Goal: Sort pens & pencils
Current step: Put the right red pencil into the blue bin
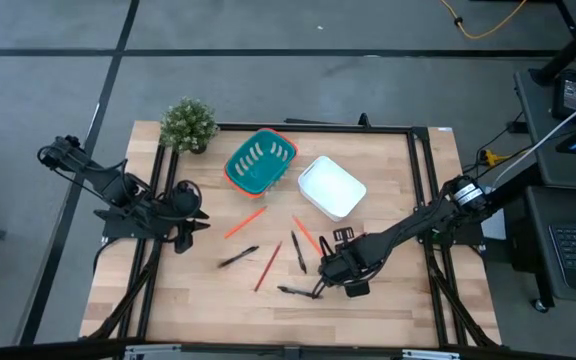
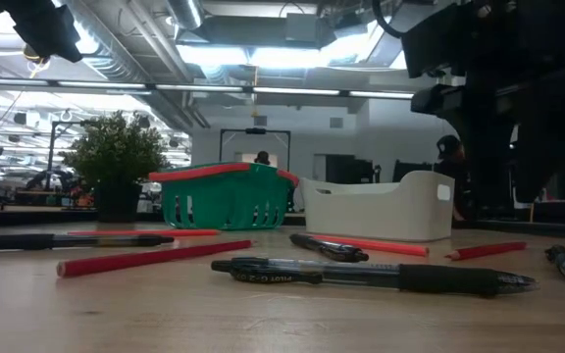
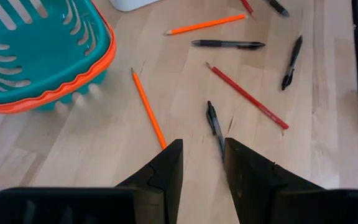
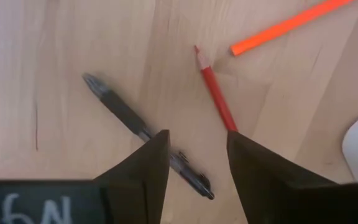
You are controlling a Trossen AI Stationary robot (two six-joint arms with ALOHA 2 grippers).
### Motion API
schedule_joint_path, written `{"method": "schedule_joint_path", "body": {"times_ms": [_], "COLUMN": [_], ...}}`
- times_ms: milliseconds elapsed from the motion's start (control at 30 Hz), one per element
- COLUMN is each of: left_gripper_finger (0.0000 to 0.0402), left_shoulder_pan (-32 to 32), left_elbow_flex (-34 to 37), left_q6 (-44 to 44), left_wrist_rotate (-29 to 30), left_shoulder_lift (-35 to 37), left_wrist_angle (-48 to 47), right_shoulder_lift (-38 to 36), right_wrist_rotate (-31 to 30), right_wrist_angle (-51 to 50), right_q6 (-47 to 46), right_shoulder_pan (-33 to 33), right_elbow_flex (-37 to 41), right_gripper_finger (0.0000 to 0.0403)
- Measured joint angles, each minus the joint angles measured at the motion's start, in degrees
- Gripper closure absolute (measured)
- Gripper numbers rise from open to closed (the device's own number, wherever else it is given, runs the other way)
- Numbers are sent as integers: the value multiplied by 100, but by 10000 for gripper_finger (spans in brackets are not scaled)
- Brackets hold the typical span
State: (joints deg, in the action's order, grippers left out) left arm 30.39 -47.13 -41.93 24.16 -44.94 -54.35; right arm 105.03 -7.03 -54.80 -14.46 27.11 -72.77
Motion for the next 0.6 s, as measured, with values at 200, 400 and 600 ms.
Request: {"method": "schedule_joint_path", "body": {"times_ms": [200, 400, 600], "left_gripper_finger": [292, 292, 292], "left_shoulder_pan": [0, 0, 0], "left_elbow_flex": [0, 0, 0], "left_q6": [2, 2, 4], "left_wrist_rotate": [2, -5, -76], "left_shoulder_lift": [-210, -433, -469], "left_wrist_angle": [20, 88, 107], "right_shoulder_lift": [0, 0, 0], "right_wrist_rotate": [15, 13, -4], "right_wrist_angle": [35, 96, 292], "right_q6": [-24, 58, 246], "right_shoulder_pan": [0, -10, -11], "right_elbow_flex": [0, 2, 2], "right_gripper_finger": [241, 241, 241]}}
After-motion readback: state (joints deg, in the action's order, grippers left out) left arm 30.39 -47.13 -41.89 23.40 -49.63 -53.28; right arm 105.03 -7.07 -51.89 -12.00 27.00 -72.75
